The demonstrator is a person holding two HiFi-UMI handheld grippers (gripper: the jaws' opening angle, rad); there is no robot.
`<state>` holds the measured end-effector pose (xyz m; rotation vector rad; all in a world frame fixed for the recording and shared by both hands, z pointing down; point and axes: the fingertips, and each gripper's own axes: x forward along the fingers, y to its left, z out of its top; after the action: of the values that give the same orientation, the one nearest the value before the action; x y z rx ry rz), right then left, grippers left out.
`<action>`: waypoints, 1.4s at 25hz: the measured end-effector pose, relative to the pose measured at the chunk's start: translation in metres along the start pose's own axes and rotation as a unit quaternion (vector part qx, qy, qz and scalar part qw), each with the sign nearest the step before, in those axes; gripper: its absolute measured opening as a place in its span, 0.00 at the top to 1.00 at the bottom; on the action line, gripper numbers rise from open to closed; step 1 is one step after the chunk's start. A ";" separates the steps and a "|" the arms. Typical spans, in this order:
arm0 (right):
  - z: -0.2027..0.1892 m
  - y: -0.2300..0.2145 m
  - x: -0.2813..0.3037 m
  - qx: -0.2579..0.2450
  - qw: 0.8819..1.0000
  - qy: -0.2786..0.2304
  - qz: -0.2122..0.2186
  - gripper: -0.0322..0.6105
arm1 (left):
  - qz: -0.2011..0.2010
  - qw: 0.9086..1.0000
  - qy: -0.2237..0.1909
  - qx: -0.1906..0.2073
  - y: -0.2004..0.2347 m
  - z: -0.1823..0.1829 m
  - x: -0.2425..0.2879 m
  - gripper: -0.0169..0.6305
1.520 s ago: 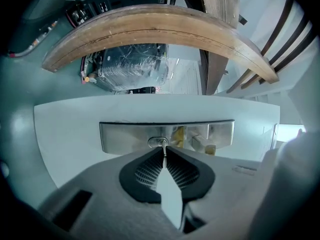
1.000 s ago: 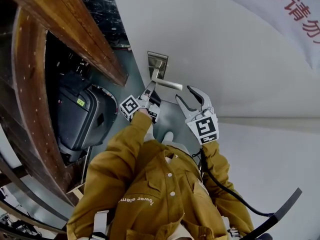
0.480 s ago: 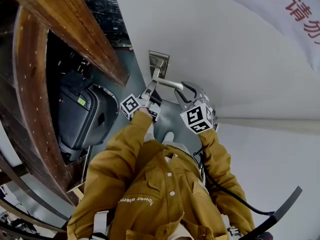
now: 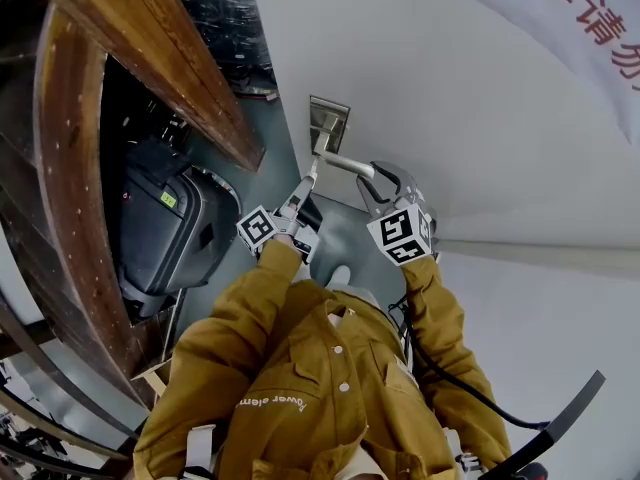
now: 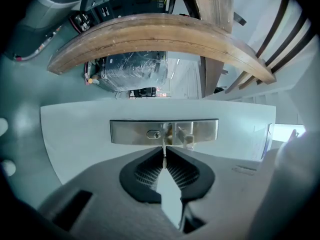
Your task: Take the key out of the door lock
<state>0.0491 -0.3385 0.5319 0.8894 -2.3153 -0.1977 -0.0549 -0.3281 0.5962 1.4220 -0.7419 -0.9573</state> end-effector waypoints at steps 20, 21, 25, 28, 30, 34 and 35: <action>0.061 -0.031 -0.146 0.246 0.933 -0.231 -0.122 0.94 | -0.004 0.733 0.119 0.670 -0.197 -0.087 -0.036 0.94; 0.058 -0.028 -0.148 0.254 0.931 -0.231 -0.122 0.94 | -0.008 0.728 0.127 0.674 -0.197 -0.095 -0.035 0.94; 0.052 -0.019 -0.151 0.273 0.927 -0.229 -0.120 0.94 | -0.020 0.721 0.148 0.676 -0.196 -0.114 -0.032 0.94; 0.053 -0.017 -0.153 0.274 0.926 -0.229 -0.118 0.94 | -0.021 0.720 0.156 0.676 -0.196 -0.118 -0.030 0.94; 0.055 -0.017 -0.153 0.272 0.927 -0.231 -0.118 0.94 | -0.011 0.720 0.160 0.675 -0.194 -0.116 -0.027 0.94; 0.058 -0.015 -0.151 0.270 0.928 -0.231 -0.114 0.94 | -0.009 0.721 0.164 0.674 -0.190 -0.114 -0.026 0.94; 0.058 -0.015 -0.151 0.270 0.928 -0.231 -0.114 0.94 | -0.009 0.720 0.164 0.674 -0.189 -0.114 -0.026 0.94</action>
<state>0.1064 -0.2576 0.4034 1.5256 -2.7555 0.1678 0.0157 -0.2357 0.4065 2.7530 -1.2220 0.0418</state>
